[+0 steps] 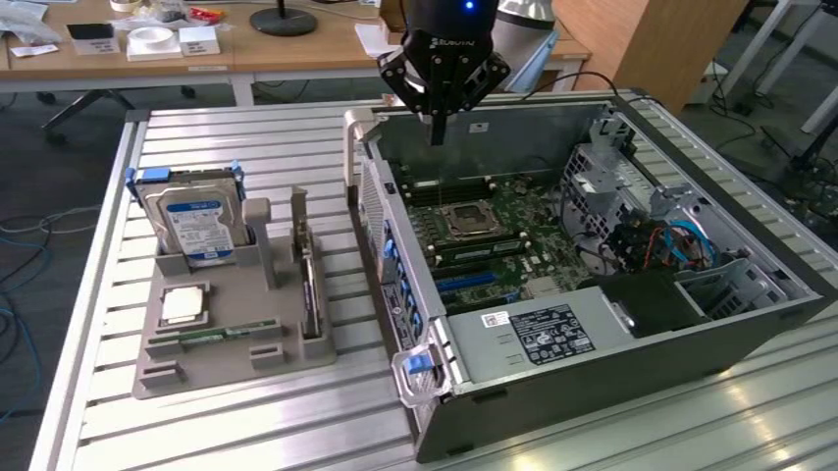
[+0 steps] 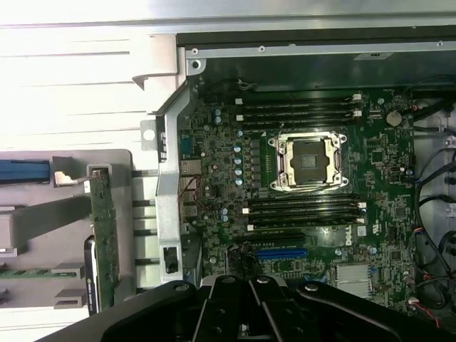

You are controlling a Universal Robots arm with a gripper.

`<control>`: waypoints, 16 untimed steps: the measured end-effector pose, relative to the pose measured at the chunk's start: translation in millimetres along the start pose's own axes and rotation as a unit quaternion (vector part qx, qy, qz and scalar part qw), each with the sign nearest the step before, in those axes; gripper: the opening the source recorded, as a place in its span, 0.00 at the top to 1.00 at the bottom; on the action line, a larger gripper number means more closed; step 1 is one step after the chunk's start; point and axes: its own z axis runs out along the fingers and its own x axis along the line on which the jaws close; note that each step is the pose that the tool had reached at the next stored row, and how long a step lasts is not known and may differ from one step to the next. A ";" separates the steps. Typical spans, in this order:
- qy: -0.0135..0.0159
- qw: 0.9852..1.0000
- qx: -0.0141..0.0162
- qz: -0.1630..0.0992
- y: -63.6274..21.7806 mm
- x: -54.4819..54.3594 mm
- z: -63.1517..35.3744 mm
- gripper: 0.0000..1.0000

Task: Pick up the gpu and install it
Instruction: 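Reach for the gpu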

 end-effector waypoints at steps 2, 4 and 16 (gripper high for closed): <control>0.000 1.000 0.000 0.000 -0.1 1.0 0.0 0.89; 0.000 1.000 0.000 0.000 -0.1 1.9 0.0 0.89; 0.000 1.000 0.000 0.000 -0.4 5.2 -0.1 0.89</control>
